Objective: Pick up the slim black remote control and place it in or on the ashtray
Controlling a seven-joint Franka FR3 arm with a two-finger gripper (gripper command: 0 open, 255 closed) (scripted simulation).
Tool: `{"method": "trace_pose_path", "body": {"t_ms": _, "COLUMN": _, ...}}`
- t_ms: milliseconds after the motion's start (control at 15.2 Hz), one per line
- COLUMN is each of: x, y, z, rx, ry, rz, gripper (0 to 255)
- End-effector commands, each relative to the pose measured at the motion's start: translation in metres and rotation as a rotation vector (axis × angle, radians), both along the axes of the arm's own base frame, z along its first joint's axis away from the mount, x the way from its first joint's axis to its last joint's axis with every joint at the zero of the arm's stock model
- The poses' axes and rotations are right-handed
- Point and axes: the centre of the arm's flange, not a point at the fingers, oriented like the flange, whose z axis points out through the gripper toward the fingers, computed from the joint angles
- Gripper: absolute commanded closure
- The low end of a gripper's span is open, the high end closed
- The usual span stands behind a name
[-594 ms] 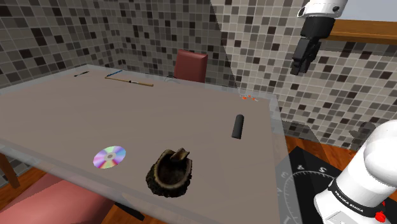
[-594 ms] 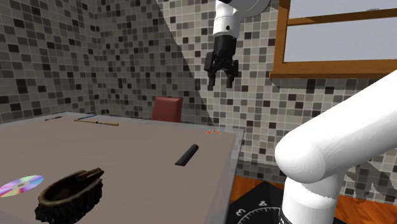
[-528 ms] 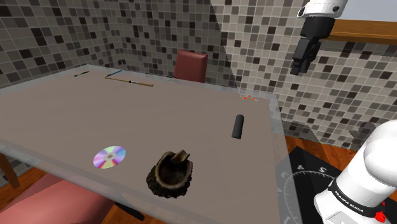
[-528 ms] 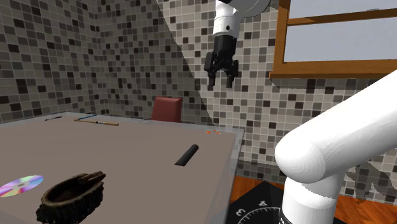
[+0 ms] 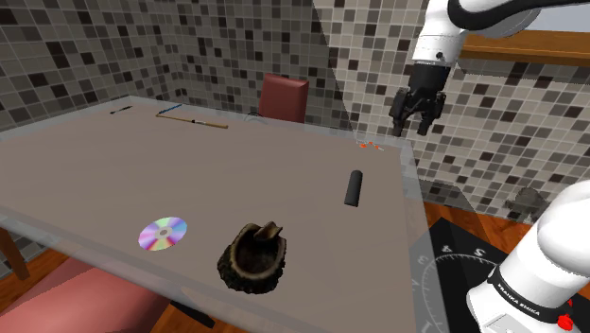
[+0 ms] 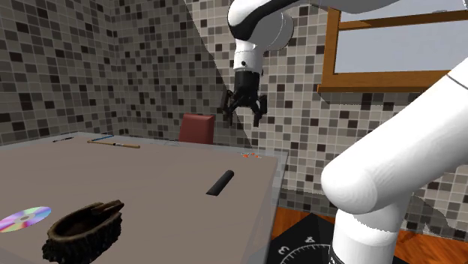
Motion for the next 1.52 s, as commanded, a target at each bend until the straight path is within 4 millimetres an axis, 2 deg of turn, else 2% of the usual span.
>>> {"method": "trace_pose_path", "body": {"t_ms": 0, "x": 0.018, "y": 0.004, "z": -0.021, "rx": 0.001, "ry": 0.019, "rz": -0.092, "gripper": 0}}
{"method": "trace_pose_path", "body": {"t_ms": 462, "x": 0.07, "y": 0.009, "z": -0.1, "rx": 0.004, "ry": 0.089, "rz": -0.395, "gripper": 0}}
{"method": "trace_pose_path", "body": {"t_ms": 990, "x": 0.12, "y": -0.003, "z": -0.195, "rx": 0.007, "ry": 0.169, "rz": -0.742, "gripper": 0}}
{"method": "trace_pose_path", "body": {"t_ms": 1452, "x": 0.118, "y": 0.003, "z": -0.227, "rx": 0.007, "ry": 0.171, "rz": -0.749, "gripper": 0}}
